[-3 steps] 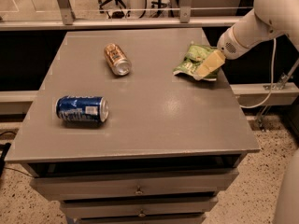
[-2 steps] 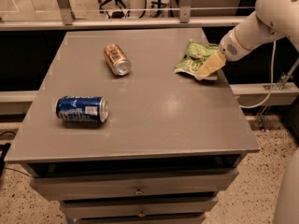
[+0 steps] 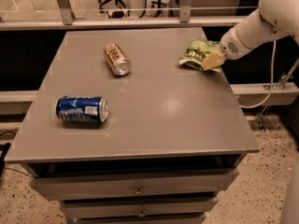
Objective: Pick green jalapeno chip bag
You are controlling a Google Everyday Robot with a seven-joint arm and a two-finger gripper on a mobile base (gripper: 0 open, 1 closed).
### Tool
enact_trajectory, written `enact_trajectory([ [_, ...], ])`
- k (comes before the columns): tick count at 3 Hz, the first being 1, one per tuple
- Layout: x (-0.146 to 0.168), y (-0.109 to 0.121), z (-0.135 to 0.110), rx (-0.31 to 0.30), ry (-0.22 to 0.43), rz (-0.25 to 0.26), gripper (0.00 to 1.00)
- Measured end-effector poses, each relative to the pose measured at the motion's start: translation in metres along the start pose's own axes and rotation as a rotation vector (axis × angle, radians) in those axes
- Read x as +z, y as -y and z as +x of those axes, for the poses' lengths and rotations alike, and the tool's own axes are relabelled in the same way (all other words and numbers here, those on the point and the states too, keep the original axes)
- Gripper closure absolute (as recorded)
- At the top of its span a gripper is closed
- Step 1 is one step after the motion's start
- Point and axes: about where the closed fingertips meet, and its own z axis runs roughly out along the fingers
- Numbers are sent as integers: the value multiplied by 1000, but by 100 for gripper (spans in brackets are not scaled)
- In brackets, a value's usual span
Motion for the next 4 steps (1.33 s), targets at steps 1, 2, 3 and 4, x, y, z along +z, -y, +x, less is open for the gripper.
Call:
enact_trajectory([
  [1, -6, -8, -5, -13, 22, -18, 92],
  [2, -22, -34, -19, -91, 78, -62, 100],
  [3, -41, -68, -40, -207, 154, -134, 100],
  [4, -62, -107, -66, -332, 249, -237, 100],
])
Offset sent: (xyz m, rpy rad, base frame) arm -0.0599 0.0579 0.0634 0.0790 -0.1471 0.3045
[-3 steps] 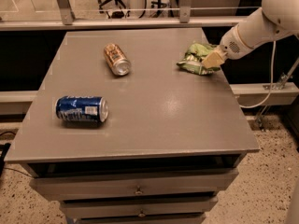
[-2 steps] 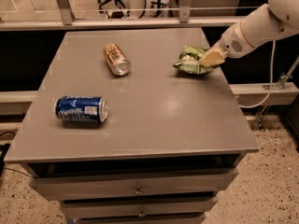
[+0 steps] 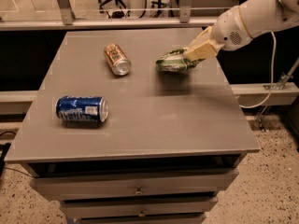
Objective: Pick green jalapeno chip bag
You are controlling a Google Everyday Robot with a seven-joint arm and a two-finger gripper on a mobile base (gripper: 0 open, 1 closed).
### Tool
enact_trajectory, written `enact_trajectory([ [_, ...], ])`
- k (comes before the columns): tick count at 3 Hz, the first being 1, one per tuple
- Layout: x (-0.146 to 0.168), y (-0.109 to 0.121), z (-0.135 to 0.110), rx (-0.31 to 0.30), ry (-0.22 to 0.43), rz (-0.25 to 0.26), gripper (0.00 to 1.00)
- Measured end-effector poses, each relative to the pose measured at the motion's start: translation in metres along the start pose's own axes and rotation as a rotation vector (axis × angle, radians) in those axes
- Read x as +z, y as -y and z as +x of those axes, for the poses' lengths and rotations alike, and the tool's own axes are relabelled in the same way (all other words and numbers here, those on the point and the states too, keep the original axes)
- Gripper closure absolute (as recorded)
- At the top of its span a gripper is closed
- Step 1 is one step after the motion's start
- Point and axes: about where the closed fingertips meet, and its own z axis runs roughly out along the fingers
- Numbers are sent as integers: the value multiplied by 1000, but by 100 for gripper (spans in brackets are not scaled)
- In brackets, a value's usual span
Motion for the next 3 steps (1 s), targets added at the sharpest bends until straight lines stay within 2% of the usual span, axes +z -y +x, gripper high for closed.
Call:
enact_trajectory([
  [1, -10, -20, -39, -116, 107, -76, 100],
  [2, -26, -28, -73, -215, 197, -96, 100],
  [3, -30, -27, -79, -231, 210, -92, 100],
])
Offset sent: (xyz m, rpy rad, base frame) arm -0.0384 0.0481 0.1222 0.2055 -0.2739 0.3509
